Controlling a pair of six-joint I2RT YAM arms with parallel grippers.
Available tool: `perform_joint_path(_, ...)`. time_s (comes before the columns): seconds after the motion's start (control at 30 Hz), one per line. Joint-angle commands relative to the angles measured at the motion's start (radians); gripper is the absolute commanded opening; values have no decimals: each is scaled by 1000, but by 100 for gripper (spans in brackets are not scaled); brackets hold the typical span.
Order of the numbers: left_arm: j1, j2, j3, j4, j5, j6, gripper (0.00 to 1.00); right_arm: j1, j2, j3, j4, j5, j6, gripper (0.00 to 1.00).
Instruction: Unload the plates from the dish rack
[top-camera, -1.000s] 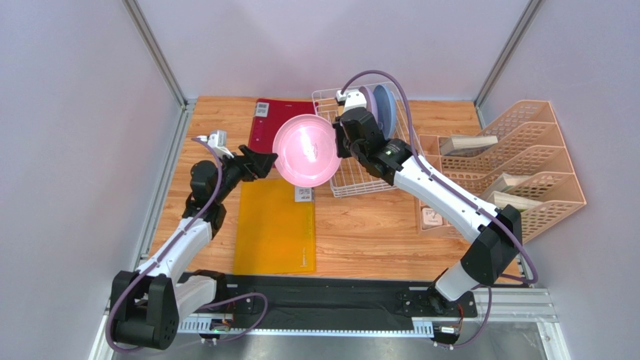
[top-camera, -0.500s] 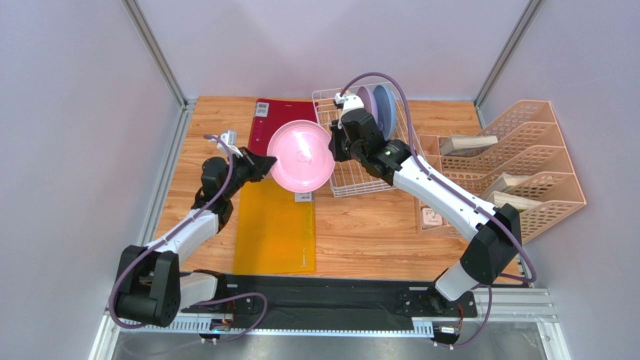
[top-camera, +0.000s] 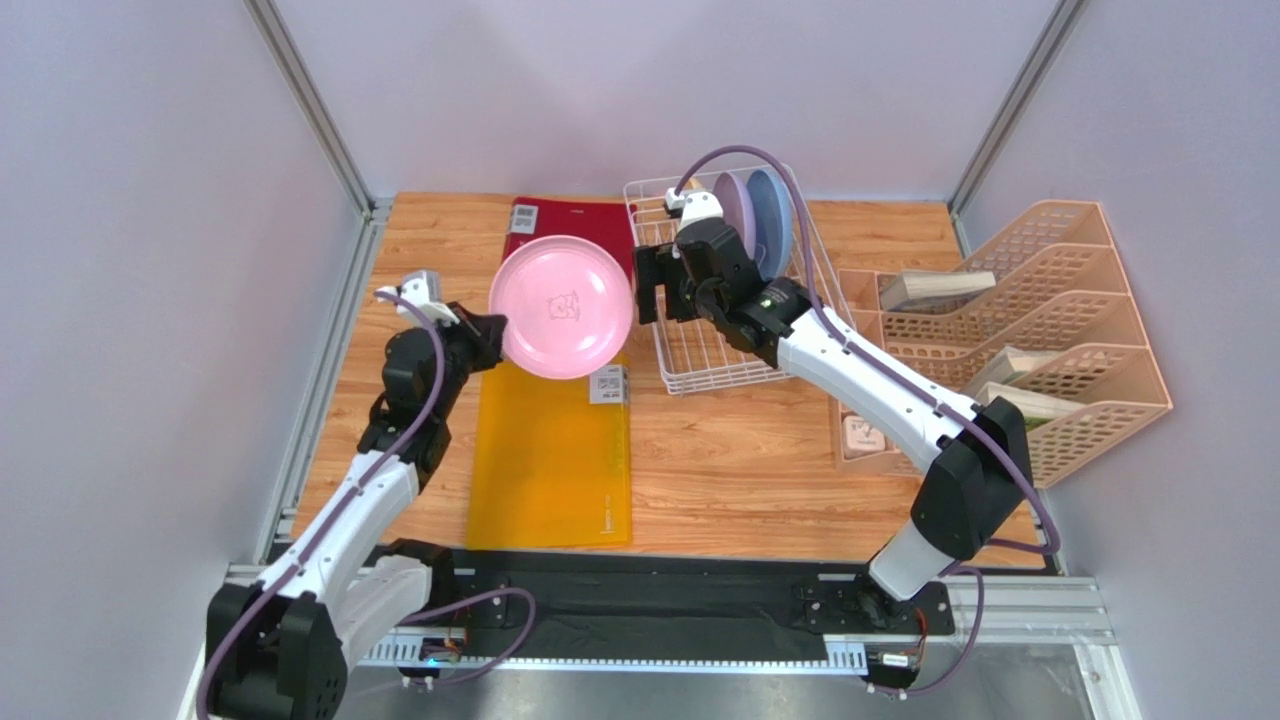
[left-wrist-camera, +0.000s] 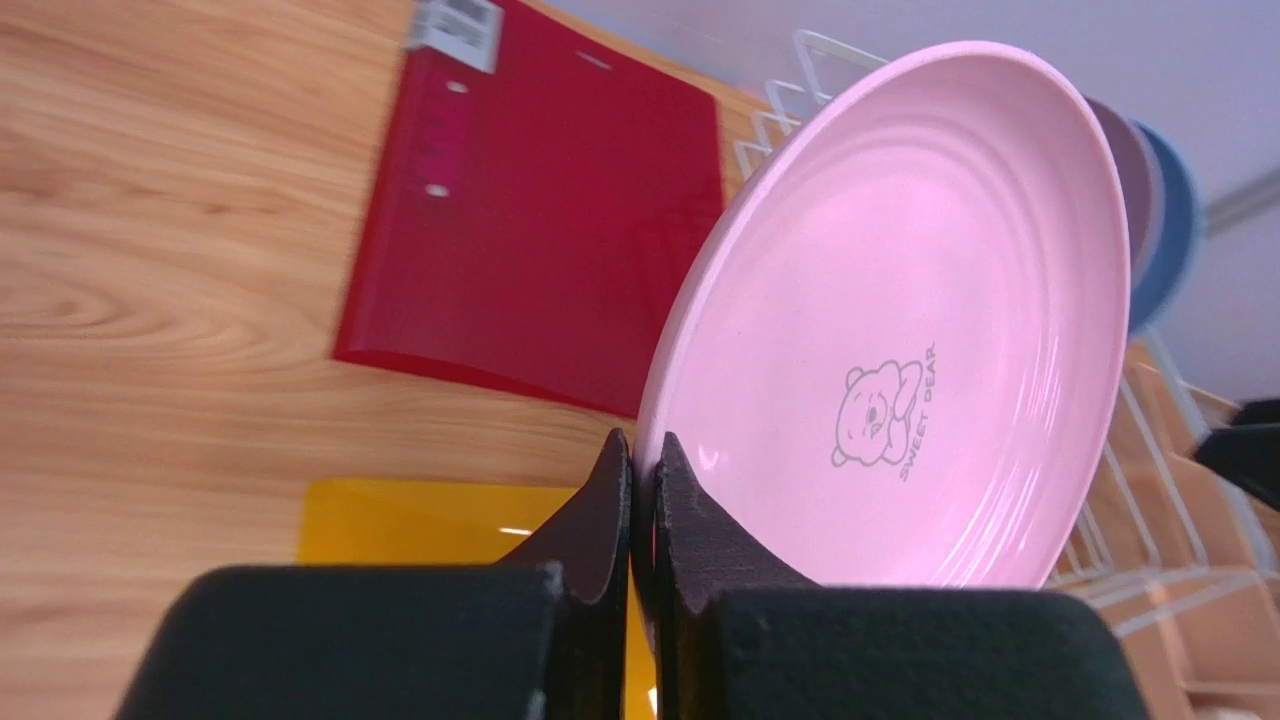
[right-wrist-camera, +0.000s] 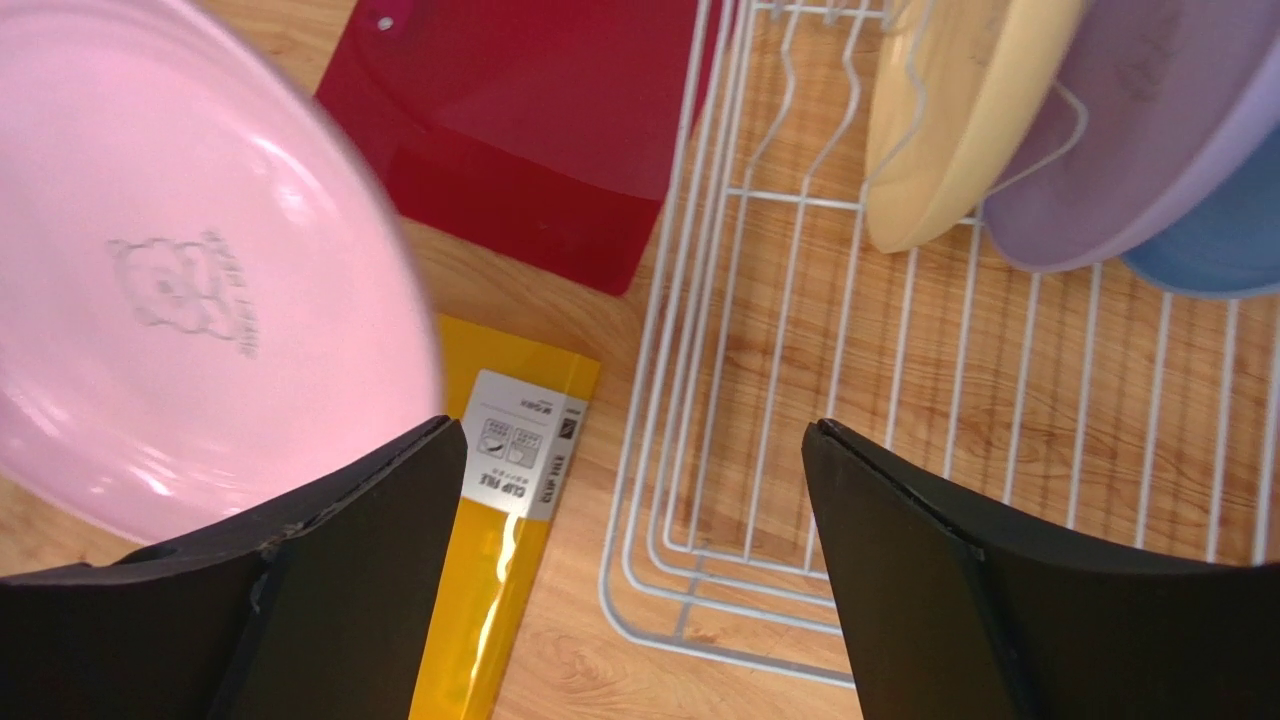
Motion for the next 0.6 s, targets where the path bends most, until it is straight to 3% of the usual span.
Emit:
perform_joint_path(0.0, 19, -83, 19, -172, -268, 75, 0, -44, -9, 38, 9, 58, -28, 89)
perform_joint_path(0.3, 178, -76, -40, -226, -377, 59, 0, -119, -57, 23, 1, 58, -40, 90)
perform_joint_path(0.57, 414, 72, -69, -130, -214, 19, 0, -154, -78, -14, 4, 36, -29, 90)
